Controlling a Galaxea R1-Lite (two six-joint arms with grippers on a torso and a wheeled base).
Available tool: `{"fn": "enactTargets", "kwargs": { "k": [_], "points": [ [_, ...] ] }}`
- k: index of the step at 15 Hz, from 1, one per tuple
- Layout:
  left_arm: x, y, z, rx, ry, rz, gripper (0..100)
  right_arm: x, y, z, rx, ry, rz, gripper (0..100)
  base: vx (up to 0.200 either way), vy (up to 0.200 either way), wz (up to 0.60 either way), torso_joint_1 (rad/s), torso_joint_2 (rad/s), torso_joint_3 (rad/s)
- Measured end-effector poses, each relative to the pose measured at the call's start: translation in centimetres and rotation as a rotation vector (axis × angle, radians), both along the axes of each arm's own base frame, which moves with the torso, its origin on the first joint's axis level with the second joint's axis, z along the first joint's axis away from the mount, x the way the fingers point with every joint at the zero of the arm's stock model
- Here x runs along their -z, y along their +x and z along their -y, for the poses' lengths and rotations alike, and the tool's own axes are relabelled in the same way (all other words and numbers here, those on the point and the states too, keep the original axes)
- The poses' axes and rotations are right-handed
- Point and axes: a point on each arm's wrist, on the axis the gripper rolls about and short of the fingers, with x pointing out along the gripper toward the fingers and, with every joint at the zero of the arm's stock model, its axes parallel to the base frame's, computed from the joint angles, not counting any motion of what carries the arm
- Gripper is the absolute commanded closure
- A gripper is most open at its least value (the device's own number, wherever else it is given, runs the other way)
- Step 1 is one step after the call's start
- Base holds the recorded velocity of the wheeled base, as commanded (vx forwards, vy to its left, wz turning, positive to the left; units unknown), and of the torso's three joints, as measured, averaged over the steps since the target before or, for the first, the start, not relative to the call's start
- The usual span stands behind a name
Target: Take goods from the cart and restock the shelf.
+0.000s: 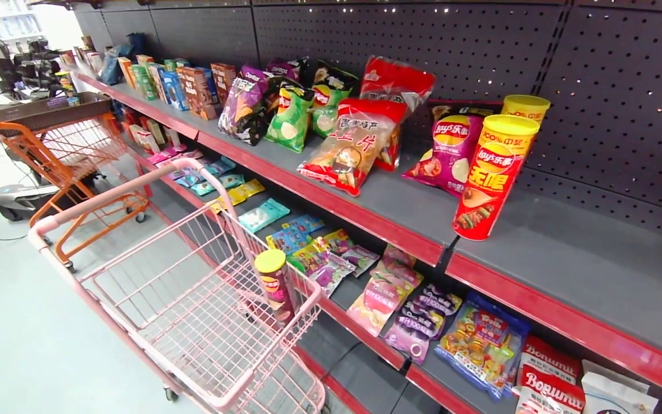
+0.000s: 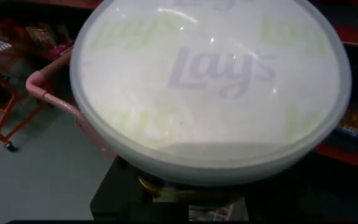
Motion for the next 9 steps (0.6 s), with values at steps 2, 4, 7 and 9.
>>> {"fn": "enactTargets", "kwargs": {
  "k": [2,4,7,9],
  "points": [
    [0.32,-0.27,-0.07,-0.009,-0.005,0.013,100,0.01,0.00,0.00,0.000,0.000,0.000,0,0.000,0.000,-0.60,0.005,-0.01,-0.007],
    [0.47,-0.37,-0.08,-0.006,0.000,0.017,100,0.02,0.00,0.00,0.000,0.000,-0.001,0,0.000,0.000,-0.60,0.022,0.00,-0.005],
    [0.79,-0.35,-0.09,-0.001,0.015,0.017,100,0.00,0.00,0.00,0.000,0.000,0.000,0,0.000,0.000,-0.60,0.004,0.00,0.004],
    [0.94,-0.35,-0.11,-0.014,0.016,0.017,100,0.00,0.00,0.00,0.000,0.000,0.000,0,0.000,0.000,-0.60,0.000,0.01,0.000]
  ]
}}
